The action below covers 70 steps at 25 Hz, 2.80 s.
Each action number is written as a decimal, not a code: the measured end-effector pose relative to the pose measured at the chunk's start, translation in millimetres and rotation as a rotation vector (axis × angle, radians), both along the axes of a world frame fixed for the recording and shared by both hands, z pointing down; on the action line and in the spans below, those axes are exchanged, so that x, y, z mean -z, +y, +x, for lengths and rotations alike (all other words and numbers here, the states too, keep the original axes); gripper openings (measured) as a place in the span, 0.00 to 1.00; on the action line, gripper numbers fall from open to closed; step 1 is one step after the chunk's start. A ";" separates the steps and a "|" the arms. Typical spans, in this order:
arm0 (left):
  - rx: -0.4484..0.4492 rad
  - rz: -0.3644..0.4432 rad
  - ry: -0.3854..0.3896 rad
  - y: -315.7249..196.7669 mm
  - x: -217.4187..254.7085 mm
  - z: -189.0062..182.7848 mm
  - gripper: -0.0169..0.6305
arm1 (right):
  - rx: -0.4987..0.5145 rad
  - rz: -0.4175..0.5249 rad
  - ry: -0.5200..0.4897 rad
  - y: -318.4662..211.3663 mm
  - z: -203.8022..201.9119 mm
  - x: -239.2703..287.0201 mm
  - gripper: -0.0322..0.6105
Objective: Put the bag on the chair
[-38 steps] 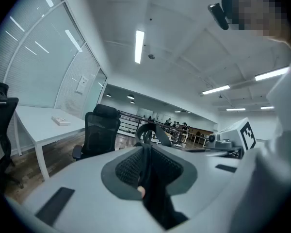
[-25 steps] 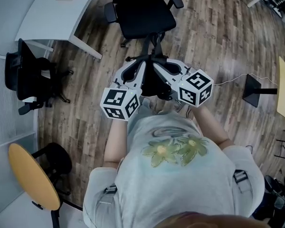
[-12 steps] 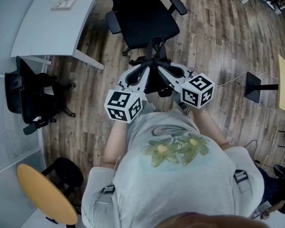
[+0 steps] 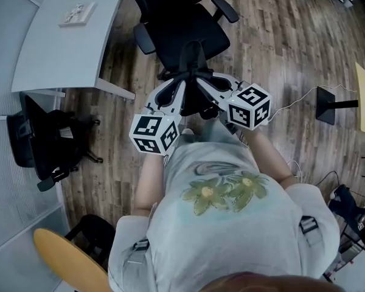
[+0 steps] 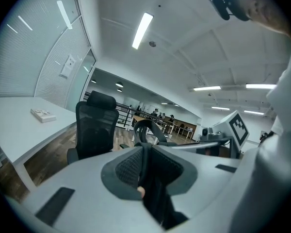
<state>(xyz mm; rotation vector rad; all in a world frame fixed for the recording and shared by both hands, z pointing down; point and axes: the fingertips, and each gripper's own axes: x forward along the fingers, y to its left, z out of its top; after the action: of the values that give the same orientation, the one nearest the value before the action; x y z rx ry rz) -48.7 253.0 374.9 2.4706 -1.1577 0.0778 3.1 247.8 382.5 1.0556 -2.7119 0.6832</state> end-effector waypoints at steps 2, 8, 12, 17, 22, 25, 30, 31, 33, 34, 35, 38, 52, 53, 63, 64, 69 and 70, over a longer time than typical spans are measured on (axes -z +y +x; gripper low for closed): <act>0.009 -0.012 0.001 -10.2 -3.5 0.9 0.13 | 0.009 -0.008 0.013 -11.1 0.8 -2.9 0.11; 0.011 -0.071 0.002 -33.7 -18.6 10.6 0.13 | 0.043 -0.046 0.025 -35.7 9.0 -16.0 0.11; 0.032 -0.118 -0.007 -48.8 -34.9 15.9 0.13 | 0.075 -0.093 0.039 -49.2 13.3 -32.3 0.11; 0.050 -0.161 -0.028 -74.4 -52.1 31.5 0.13 | 0.116 -0.144 0.051 -75.8 28.3 -50.5 0.11; 0.082 -0.158 -0.041 -100.8 -51.8 40.8 0.13 | 0.152 -0.149 0.040 -103.5 39.0 -50.5 0.11; 0.109 -0.134 -0.040 -119.6 -44.4 46.6 0.13 | 0.170 -0.131 0.034 -123.7 45.4 -43.5 0.11; 0.179 -0.090 -0.036 -156.4 -29.5 49.3 0.14 | 0.228 -0.086 0.028 -162.5 48.7 -28.5 0.11; 0.197 -0.084 -0.031 -163.4 -26.4 50.2 0.14 | 0.242 -0.075 0.026 -170.5 49.5 -25.6 0.11; 0.233 -0.078 -0.021 -172.9 -23.8 54.3 0.14 | 0.269 -0.064 0.023 -181.8 53.4 -23.7 0.11; 0.247 -0.074 -0.020 -177.2 -23.1 57.3 0.14 | 0.281 -0.061 0.024 -186.8 56.4 -23.5 0.11; 0.258 -0.068 -0.021 -182.4 -22.0 60.5 0.14 | 0.290 -0.056 0.025 -192.6 59.5 -22.8 0.11; 0.275 -0.058 -0.037 -197.1 -18.2 68.1 0.14 | 0.310 -0.034 0.026 -210.5 65.6 -18.8 0.11; 0.287 -0.092 -0.027 -237.9 -27.3 77.3 0.14 | 0.311 -0.049 0.016 -254.4 72.9 -26.8 0.11; 0.286 -0.098 -0.027 -241.5 -29.0 77.1 0.14 | 0.309 -0.054 0.016 -258.0 72.5 -28.6 0.11; 0.289 -0.129 -0.016 -292.6 -38.7 64.7 0.14 | 0.321 -0.090 0.028 -309.8 59.8 -38.3 0.11; 0.288 -0.127 -0.017 -298.7 -37.6 62.8 0.14 | 0.323 -0.089 0.028 -316.1 58.0 -37.2 0.11; 0.288 -0.122 -0.017 -330.9 -33.5 50.5 0.14 | 0.327 -0.085 0.030 -349.6 45.2 -32.7 0.11; 0.287 -0.123 -0.019 -337.2 -32.8 47.5 0.14 | 0.326 -0.085 0.030 -356.0 42.2 -31.9 0.11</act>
<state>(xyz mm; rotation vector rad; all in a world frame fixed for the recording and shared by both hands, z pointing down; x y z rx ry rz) -1.2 -84.2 407.7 2.1799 -1.4571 0.0870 45.2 -108.1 414.3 0.5791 -2.7094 0.7085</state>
